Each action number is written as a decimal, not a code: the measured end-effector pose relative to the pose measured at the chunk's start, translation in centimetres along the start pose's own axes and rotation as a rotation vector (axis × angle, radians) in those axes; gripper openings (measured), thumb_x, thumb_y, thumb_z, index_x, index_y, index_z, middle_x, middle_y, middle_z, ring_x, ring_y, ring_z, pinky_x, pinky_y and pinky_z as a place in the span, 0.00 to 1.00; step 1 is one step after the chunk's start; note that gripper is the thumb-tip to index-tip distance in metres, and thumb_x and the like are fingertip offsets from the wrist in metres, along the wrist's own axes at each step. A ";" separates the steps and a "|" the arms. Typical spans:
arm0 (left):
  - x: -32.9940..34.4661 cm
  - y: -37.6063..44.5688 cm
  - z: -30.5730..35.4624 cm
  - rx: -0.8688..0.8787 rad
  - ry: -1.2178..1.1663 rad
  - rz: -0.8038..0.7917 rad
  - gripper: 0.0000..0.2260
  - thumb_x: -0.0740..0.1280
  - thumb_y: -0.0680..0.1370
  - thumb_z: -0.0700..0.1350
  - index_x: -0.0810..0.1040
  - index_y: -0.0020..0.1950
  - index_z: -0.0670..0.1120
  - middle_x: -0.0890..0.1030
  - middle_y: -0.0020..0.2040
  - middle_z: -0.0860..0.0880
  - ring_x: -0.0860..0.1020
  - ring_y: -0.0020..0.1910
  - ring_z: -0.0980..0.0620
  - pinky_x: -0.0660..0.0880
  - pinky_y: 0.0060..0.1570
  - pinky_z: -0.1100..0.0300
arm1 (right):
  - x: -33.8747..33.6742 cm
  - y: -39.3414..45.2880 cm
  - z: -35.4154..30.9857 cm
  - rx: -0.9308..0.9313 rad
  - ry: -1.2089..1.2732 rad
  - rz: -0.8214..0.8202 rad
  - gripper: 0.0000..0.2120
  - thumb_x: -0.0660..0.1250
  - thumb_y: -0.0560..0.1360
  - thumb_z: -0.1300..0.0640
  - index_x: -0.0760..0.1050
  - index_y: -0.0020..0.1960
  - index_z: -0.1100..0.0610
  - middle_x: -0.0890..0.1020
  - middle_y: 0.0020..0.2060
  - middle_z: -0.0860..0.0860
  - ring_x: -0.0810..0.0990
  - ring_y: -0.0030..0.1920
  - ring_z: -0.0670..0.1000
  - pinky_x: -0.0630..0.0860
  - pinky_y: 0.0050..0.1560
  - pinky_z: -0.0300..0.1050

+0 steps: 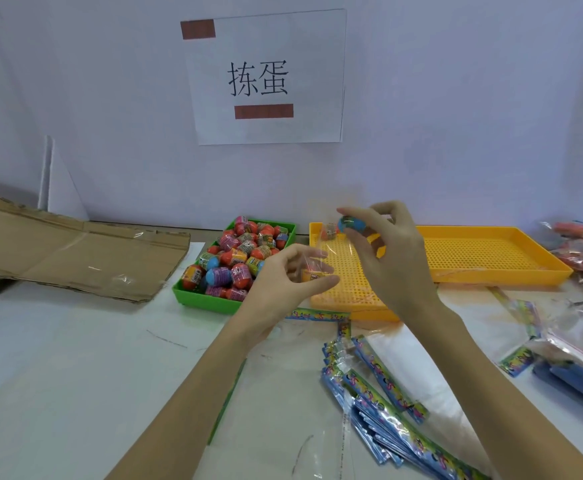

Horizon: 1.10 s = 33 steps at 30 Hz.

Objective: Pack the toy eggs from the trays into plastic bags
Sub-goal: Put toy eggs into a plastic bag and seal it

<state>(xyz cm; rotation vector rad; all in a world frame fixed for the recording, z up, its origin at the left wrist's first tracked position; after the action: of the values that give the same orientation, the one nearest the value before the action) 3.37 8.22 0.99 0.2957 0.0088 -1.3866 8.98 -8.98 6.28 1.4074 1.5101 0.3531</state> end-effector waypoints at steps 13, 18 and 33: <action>-0.5 0.0 0.7 0.171 0.089 0.069 0.18 0.79 0.75 0.46 0.83 0.63 0.49 0.86 0.54 0.59 0.82 0.57 0.61 0.76 0.54 0.70 | -0.6 0.6 1.5 0.148 0.184 -0.294 0.15 0.75 0.77 0.59 0.79 0.62 0.52 0.83 0.53 0.46 0.86 0.40 0.46 0.83 0.40 0.44; -0.3 -0.1 0.9 0.180 0.089 0.070 0.18 0.80 0.74 0.47 0.83 0.62 0.52 0.86 0.51 0.60 0.81 0.47 0.64 0.76 0.46 0.70 | 0.1 0.4 1.7 0.259 0.355 -0.379 0.13 0.76 0.76 0.56 0.82 0.59 0.53 0.86 0.53 0.46 0.87 0.47 0.45 0.81 0.39 0.38; -0.9 0.0 0.9 0.182 0.061 0.118 0.16 0.80 0.74 0.45 0.84 0.61 0.49 0.86 0.55 0.57 0.81 0.59 0.61 0.75 0.57 0.71 | 0.0 0.4 1.3 0.174 0.165 -0.304 0.14 0.77 0.75 0.55 0.78 0.58 0.50 0.84 0.50 0.44 0.86 0.41 0.42 0.80 0.39 0.36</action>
<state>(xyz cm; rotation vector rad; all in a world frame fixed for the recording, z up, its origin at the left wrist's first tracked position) 3.06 8.91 2.02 0.4828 -0.0840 -1.2622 10.23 -9.43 5.98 1.2790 1.8980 0.1547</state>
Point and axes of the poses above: each hand's wrist, its own y-axis towards the middle knuckle, its own x-axis out of the palm, z = x × y, the point moved 4 cm from there along y, towards the middle knuckle
